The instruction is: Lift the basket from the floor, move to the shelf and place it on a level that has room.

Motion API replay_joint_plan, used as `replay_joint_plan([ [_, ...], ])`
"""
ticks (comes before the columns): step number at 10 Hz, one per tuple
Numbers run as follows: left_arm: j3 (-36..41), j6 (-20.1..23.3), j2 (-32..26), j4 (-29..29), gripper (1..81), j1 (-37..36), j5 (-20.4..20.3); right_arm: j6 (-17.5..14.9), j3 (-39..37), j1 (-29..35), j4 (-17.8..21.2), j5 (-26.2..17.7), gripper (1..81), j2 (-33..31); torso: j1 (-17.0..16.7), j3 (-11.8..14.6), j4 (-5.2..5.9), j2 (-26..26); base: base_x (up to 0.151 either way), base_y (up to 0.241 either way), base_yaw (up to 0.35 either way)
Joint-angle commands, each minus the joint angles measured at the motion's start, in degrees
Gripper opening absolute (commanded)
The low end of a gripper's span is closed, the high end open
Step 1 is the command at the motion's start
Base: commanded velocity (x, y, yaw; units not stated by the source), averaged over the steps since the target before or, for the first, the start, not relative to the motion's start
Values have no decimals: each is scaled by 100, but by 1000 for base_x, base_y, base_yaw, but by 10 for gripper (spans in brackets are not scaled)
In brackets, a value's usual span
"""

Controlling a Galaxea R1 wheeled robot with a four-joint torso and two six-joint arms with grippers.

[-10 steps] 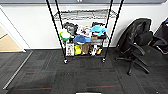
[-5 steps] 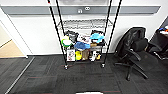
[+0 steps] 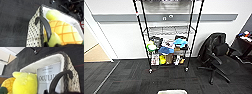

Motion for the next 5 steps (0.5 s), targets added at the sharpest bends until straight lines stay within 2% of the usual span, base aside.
replay_joint_plan([
  [1, 512, -87, -268, -312, 10, -688, 275, 32, 240, 618, 48, -211, 10, 154, -361, -5, 0, 556, 0, 0, 0],
  [5, 687, -123, -479, -329, 10, -706, 266, 67, 205, 574, 66, -202, 10, 119, -844, 24, 0, 1310, 0, 0, 0],
])
